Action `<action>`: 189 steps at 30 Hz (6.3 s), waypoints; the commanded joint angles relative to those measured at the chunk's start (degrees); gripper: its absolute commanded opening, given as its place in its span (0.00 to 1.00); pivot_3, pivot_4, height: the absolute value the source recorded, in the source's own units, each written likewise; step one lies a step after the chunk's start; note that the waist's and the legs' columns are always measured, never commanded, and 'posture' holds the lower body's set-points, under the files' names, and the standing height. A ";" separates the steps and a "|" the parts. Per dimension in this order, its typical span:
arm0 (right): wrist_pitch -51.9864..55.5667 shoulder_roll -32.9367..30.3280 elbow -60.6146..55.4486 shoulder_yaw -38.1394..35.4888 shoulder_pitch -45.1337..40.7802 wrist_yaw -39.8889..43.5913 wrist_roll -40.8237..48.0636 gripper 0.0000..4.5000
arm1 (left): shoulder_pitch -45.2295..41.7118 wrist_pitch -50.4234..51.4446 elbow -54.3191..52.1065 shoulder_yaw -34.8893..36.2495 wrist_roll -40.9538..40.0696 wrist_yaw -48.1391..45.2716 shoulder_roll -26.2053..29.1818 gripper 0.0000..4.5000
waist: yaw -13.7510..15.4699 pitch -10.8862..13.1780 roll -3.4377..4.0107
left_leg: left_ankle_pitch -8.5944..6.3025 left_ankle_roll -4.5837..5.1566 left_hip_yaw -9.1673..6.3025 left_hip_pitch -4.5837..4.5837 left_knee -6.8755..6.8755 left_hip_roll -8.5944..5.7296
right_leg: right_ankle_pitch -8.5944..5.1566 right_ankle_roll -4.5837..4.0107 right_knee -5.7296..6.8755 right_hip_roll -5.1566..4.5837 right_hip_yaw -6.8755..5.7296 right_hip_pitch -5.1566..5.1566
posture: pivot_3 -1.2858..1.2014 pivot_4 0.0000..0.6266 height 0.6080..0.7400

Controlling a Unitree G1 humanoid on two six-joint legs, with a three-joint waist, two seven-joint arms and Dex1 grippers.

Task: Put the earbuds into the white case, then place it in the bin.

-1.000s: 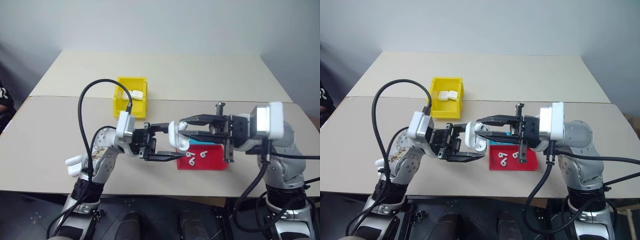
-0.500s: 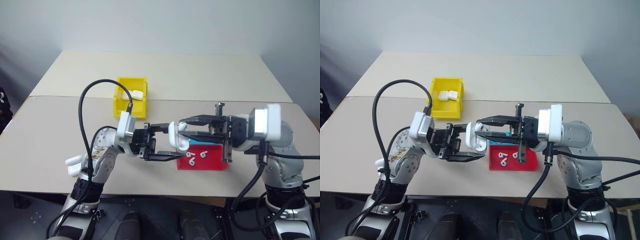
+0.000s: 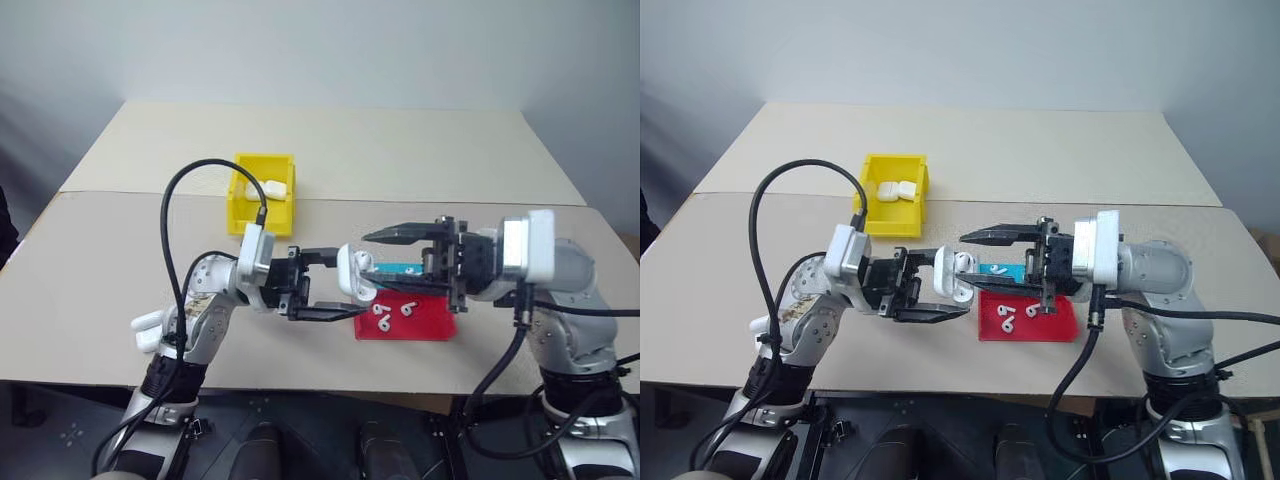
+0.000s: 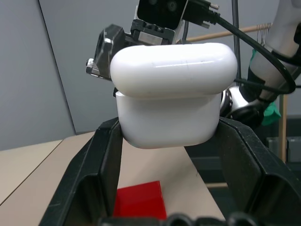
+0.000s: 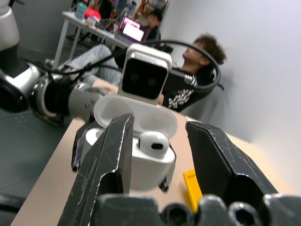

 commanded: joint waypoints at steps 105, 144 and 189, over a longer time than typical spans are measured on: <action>-17.25 -0.53 62.46 34.10 -38.44 11.48 -59.52 0.17 | 11.90 -6.88 -7.01 1.62 6.34 5.44 6.98 0.60 | -1.49 0.14 0.19 | 0.01 0.00 0.10 -0.02 -0.26 0.02 | 0.02 -0.07 0.04 -0.01 0.03 -0.25 | 0.52 0.24 1.00; 41.84 2.97 -17.37 -24.77 5.08 -28.42 43.80 0.17 | 0.84 -2.22 -5.22 -1.94 3.68 11.09 -3.41 0.60 | -0.15 0.17 0.26 | 0.00 0.01 -0.02 0.02 -0.25 -0.01 | 0.01 -0.04 -0.03 0.01 0.00 -0.06 | 0.52 0.24 1.00; 29.09 -3.43 -17.96 -10.86 14.79 -22.02 26.91 0.30 | 1.21 -3.53 -4.83 -2.26 5.09 11.25 -5.50 0.60 | 0.04 0.17 0.24 | 0.00 0.01 -0.03 -0.02 -0.25 -0.01 | 0.01 -0.02 -0.15 0.01 0.00 -0.05 | 0.52 0.24 1.00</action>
